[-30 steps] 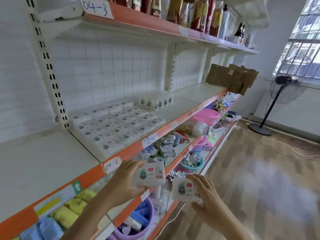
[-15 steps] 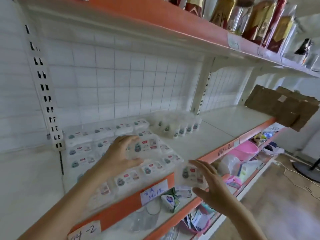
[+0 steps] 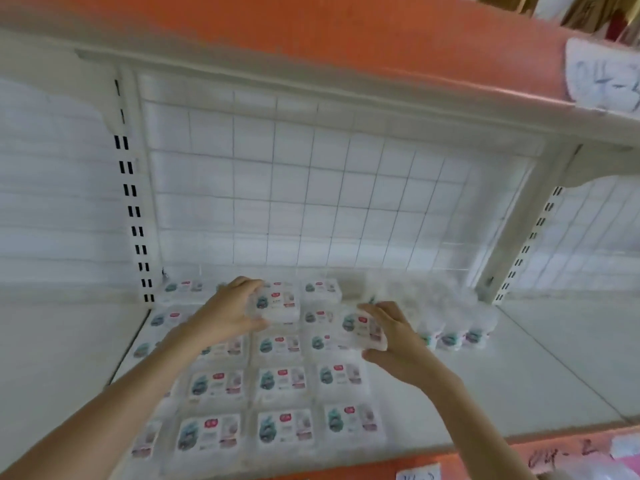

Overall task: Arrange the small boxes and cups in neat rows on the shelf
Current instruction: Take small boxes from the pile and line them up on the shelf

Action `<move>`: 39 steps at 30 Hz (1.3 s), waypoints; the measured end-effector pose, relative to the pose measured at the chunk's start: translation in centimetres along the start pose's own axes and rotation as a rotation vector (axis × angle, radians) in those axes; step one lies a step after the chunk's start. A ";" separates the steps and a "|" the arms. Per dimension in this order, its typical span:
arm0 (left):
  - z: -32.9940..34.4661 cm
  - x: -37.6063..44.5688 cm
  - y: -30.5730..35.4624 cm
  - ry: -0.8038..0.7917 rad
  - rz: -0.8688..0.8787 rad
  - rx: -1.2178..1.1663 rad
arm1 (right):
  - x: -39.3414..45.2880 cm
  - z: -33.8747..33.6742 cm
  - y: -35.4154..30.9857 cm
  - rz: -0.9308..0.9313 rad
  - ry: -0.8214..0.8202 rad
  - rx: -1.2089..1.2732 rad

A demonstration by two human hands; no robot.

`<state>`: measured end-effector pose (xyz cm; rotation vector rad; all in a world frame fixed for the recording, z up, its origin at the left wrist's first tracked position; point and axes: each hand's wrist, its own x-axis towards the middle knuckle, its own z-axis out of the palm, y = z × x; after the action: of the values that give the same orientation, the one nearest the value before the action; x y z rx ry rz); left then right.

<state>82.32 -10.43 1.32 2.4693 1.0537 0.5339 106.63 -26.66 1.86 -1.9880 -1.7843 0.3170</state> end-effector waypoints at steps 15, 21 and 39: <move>4.1 -0.2 0.9 0.138 -0.243 -0.056 | 7.9 4.4 2.8 -0.105 -0.048 0.253; 4.9 -0.2 0.9 0.196 -0.256 -0.083 | 7.9 5.9 2.9 -0.064 -0.003 0.323; 4.3 0.3 1.4 0.099 -0.259 -0.002 | 8.4 6.0 2.4 0.004 0.013 0.294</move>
<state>85.42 -12.03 -1.55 2.2768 1.3863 0.5782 107.18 -17.48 -3.46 -1.7818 -1.6202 0.5335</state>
